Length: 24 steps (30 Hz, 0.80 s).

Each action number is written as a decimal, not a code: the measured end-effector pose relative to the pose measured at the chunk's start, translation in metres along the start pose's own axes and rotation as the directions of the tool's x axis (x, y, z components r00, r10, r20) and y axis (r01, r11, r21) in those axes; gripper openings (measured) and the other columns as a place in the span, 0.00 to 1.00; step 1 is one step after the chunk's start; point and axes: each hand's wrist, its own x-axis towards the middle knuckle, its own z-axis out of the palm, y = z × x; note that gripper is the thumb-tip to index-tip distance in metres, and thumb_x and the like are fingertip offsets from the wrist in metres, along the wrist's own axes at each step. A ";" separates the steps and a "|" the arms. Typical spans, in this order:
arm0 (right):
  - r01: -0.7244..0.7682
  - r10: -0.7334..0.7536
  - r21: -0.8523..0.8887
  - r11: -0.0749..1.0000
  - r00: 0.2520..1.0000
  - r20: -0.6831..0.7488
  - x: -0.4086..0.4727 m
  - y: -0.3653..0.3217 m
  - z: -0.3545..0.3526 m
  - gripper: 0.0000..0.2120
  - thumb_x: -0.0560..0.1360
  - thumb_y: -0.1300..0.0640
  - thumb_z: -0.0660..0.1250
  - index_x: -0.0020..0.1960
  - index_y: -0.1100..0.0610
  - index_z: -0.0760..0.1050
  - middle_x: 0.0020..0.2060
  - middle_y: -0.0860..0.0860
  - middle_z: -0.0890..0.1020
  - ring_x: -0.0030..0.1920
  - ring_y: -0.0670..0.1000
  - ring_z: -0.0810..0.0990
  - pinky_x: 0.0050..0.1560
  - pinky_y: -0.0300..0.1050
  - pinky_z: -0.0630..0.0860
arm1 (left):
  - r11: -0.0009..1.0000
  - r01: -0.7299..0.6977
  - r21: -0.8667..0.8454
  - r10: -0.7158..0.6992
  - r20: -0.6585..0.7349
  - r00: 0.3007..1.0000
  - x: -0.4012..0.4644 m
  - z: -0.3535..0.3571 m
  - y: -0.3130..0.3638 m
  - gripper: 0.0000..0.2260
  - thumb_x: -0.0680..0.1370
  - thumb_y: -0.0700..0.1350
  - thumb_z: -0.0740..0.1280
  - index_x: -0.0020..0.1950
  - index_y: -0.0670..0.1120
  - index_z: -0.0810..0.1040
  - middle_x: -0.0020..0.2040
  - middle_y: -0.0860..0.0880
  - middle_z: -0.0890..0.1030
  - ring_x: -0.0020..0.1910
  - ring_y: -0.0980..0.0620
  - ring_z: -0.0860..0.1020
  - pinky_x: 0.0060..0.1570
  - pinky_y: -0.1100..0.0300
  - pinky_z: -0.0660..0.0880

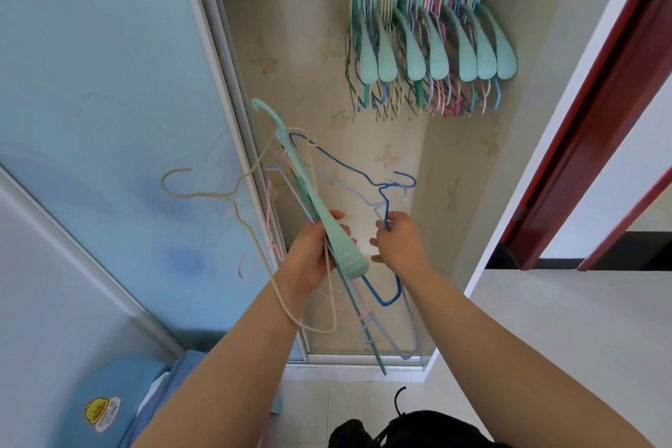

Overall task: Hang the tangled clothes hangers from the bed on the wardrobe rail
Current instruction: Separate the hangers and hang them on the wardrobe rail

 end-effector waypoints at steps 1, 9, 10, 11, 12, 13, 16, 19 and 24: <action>0.036 -0.034 -0.122 0.992 0.999 0.016 -0.001 -0.001 -0.001 0.16 0.80 0.60 0.56 0.67 0.61 0.67 0.61 0.58 0.75 0.57 0.61 0.78 0.55 0.54 0.77 | 1.000 -0.002 0.017 0.002 -0.011 1.000 0.003 0.001 0.000 0.08 0.82 0.43 0.59 0.46 0.44 0.74 0.29 0.49 0.76 0.28 0.51 0.76 0.29 0.62 0.75; 0.208 -0.211 0.038 0.977 0.944 0.253 -0.027 -0.032 -0.007 0.21 0.78 0.42 0.61 0.46 0.61 0.77 0.43 0.57 0.83 0.43 0.55 0.81 0.49 0.48 0.77 | 1.000 0.007 -0.021 -0.009 -0.089 0.996 0.009 0.011 -0.006 0.15 0.84 0.44 0.57 0.64 0.37 0.74 0.46 0.40 0.83 0.37 0.47 0.84 0.36 0.53 0.82; 0.185 -0.198 0.084 0.979 0.961 0.191 -0.027 -0.032 -0.007 0.16 0.79 0.47 0.62 0.45 0.60 0.76 0.44 0.57 0.83 0.43 0.56 0.82 0.48 0.51 0.80 | 0.999 0.023 -0.026 -0.025 -0.078 0.997 0.008 0.010 -0.008 0.14 0.84 0.44 0.56 0.63 0.37 0.74 0.44 0.41 0.84 0.37 0.47 0.84 0.34 0.54 0.81; 0.121 -0.146 0.176 0.977 0.980 0.135 -0.028 -0.030 -0.008 0.12 0.80 0.50 0.60 0.46 0.58 0.75 0.45 0.56 0.84 0.44 0.56 0.83 0.46 0.53 0.81 | 0.999 0.037 -0.039 -0.039 -0.058 0.998 0.007 0.010 -0.009 0.13 0.84 0.44 0.56 0.62 0.37 0.74 0.43 0.43 0.84 0.36 0.47 0.84 0.33 0.54 0.81; 0.057 -0.088 0.272 0.961 0.991 0.103 -0.027 -0.027 -0.007 0.10 0.81 0.52 0.59 0.48 0.57 0.74 0.47 0.55 0.84 0.45 0.56 0.83 0.42 0.53 0.82 | 0.997 0.046 -0.056 -0.048 -0.032 0.998 0.006 0.011 -0.010 0.13 0.84 0.43 0.55 0.60 0.37 0.74 0.41 0.43 0.84 0.36 0.47 0.84 0.33 0.54 0.80; 0.028 -0.060 0.356 0.934 0.995 0.077 -0.028 -0.025 -0.006 0.09 0.81 0.53 0.58 0.51 0.57 0.73 0.47 0.55 0.84 0.45 0.56 0.83 0.37 0.50 0.82 | 0.996 0.051 -0.074 -0.052 -0.010 0.999 0.006 0.011 -0.011 0.13 0.84 0.43 0.55 0.60 0.38 0.74 0.42 0.44 0.84 0.36 0.46 0.84 0.33 0.54 0.80; 0.064 -0.075 0.480 0.875 0.997 0.004 -0.029 -0.020 -0.005 0.09 0.82 0.54 0.58 0.54 0.60 0.72 0.49 0.55 0.83 0.44 0.56 0.84 0.31 0.45 0.80 | 0.995 0.049 -0.085 -0.046 0.040 0.998 0.005 0.013 -0.013 0.12 0.84 0.43 0.54 0.57 0.41 0.75 0.43 0.46 0.85 0.36 0.47 0.84 0.32 0.58 0.79; 0.158 -0.142 0.465 0.871 0.987 -0.068 -0.032 -0.014 -0.006 0.09 0.81 0.53 0.58 0.53 0.58 0.72 0.48 0.52 0.84 0.45 0.56 0.85 0.33 0.44 0.80 | 0.999 0.037 -0.032 -0.036 0.035 0.999 0.007 0.015 -0.012 0.10 0.84 0.44 0.55 0.52 0.44 0.76 0.43 0.49 0.85 0.35 0.49 0.84 0.30 0.60 0.78; 0.220 -0.191 0.398 0.890 0.975 -0.111 -0.034 -0.014 -0.009 0.04 0.81 0.52 0.59 0.50 0.49 0.71 0.47 0.50 0.84 0.44 0.54 0.85 0.39 0.50 0.82 | 0.997 0.030 0.069 -0.026 -0.051 0.998 0.008 0.017 -0.010 0.09 0.84 0.45 0.55 0.48 0.45 0.70 0.38 0.50 0.84 0.30 0.51 0.82 0.26 0.62 0.74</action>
